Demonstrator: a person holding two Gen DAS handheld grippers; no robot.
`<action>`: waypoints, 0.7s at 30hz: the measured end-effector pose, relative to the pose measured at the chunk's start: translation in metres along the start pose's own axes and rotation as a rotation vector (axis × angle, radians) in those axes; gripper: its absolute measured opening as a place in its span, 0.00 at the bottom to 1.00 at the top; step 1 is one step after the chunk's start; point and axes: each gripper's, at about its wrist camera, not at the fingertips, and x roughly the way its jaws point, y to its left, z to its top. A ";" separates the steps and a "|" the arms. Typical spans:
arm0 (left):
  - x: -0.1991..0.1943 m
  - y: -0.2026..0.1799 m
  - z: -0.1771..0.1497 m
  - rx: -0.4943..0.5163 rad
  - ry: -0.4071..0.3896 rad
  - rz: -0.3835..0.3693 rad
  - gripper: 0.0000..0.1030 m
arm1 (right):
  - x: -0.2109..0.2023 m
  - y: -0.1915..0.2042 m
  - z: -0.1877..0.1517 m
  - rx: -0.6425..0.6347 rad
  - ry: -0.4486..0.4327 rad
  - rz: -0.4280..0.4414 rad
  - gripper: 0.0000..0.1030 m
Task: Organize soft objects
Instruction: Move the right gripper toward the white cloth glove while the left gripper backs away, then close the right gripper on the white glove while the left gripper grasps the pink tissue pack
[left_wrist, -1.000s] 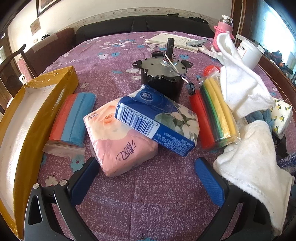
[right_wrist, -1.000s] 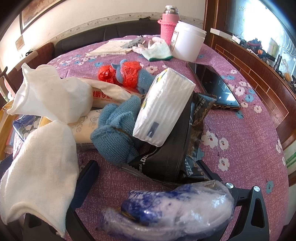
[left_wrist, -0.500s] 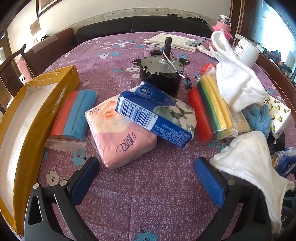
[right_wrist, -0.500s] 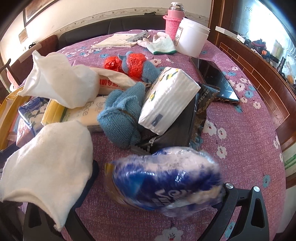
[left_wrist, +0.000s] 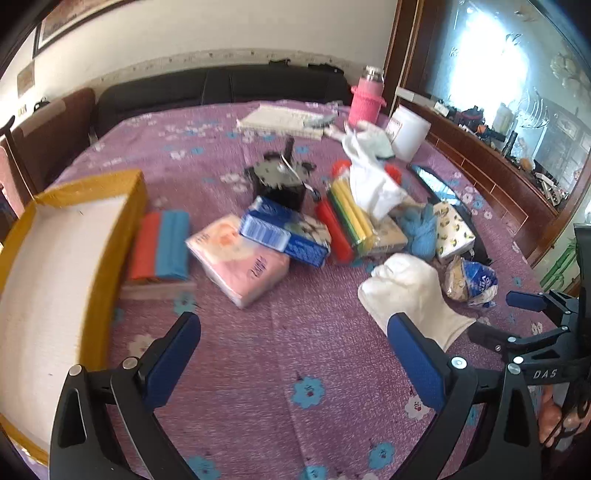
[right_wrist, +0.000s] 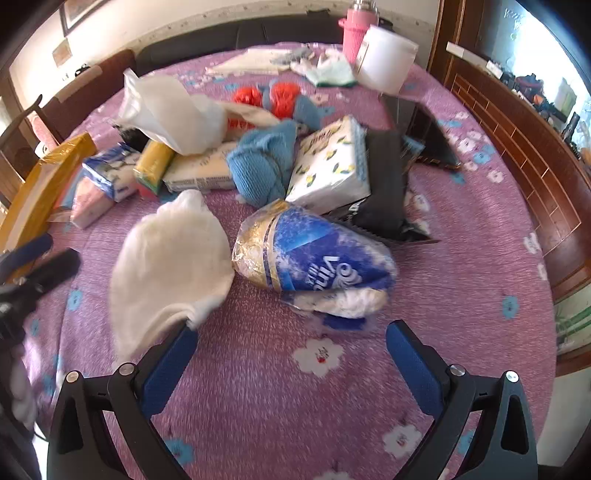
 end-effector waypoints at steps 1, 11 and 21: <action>-0.012 0.006 0.001 0.005 -0.038 0.012 0.98 | -0.017 -0.001 -0.002 -0.005 -0.074 -0.004 0.99; -0.027 0.064 0.025 -0.035 -0.105 0.127 1.00 | -0.072 0.015 0.016 -0.033 -0.484 -0.036 0.99; 0.035 0.034 0.043 0.119 0.039 0.039 0.99 | 0.002 0.002 0.017 0.127 -0.312 0.205 0.99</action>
